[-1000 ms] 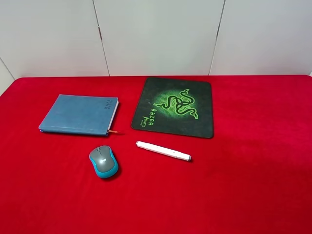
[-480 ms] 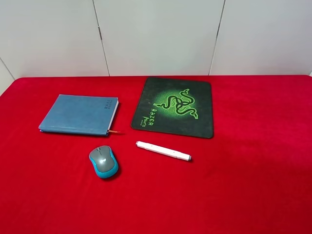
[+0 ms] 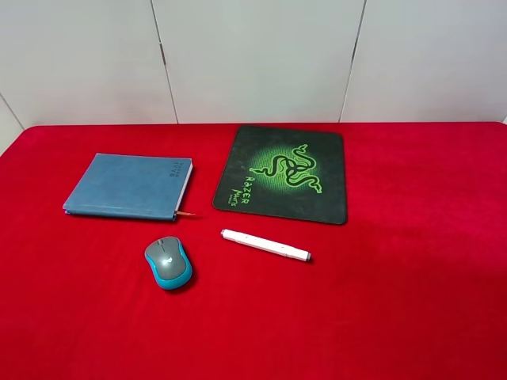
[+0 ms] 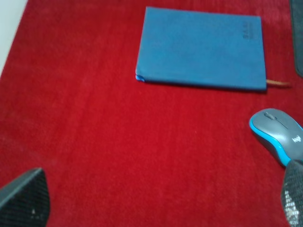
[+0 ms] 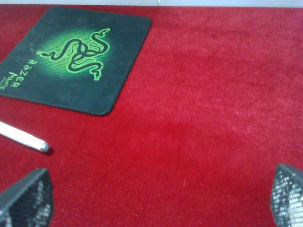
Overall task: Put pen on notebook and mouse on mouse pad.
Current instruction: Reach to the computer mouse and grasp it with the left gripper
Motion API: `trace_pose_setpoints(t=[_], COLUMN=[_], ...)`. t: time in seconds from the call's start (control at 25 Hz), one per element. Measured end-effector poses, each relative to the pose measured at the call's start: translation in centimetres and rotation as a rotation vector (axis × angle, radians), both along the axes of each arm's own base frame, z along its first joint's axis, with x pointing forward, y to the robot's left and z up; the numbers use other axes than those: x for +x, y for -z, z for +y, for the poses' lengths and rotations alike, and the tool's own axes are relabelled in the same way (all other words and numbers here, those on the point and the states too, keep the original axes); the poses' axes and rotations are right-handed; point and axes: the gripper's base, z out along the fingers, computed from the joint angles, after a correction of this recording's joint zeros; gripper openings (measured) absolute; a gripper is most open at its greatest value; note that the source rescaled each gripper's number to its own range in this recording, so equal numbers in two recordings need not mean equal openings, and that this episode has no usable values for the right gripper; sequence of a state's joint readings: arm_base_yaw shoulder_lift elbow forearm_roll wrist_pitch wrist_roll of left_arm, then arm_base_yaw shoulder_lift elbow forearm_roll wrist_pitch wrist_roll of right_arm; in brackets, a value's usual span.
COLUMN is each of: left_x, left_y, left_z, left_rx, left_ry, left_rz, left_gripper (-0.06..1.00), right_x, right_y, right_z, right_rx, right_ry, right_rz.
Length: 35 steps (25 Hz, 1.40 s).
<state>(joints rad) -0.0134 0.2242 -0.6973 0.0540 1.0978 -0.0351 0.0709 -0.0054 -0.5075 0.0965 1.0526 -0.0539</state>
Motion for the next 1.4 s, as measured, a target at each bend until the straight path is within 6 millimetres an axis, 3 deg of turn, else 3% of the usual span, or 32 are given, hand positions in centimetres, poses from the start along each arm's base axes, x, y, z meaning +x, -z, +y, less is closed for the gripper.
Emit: trace_pose_setpoints(t=[0.24, 0.44, 0.72, 0.92, 1.4], left_x=[5.1, 9.6, 15.0, 17.6, 20.7], left_y=[-2.0, -1.3, 1.5, 4.0, 11.5], left_z=[-0.6, -1.4, -3.4, -6.2, -13.1], left_rx=[-0.056, -0.129, -0.153, -0.167, -0.130], left_ry=[0.029, 0.055, 0.115, 0.114, 0.030], left_rz=[0.186, 0.369, 0.545, 0.633, 0.823], left_gripper=[0.98, 0.98, 0.98, 0.98, 0.98], right_x=[0.0, 0.0, 0.0, 0.0, 0.0], right_y=[0.0, 0.0, 0.0, 0.0, 0.0], right_z=[0.0, 0.0, 0.0, 0.0, 0.0], right_rx=[0.000, 0.000, 0.000, 0.000, 0.000], right_ry=[0.000, 0.000, 0.000, 0.000, 0.000], right_rz=[0.000, 0.000, 0.000, 0.000, 0.000])
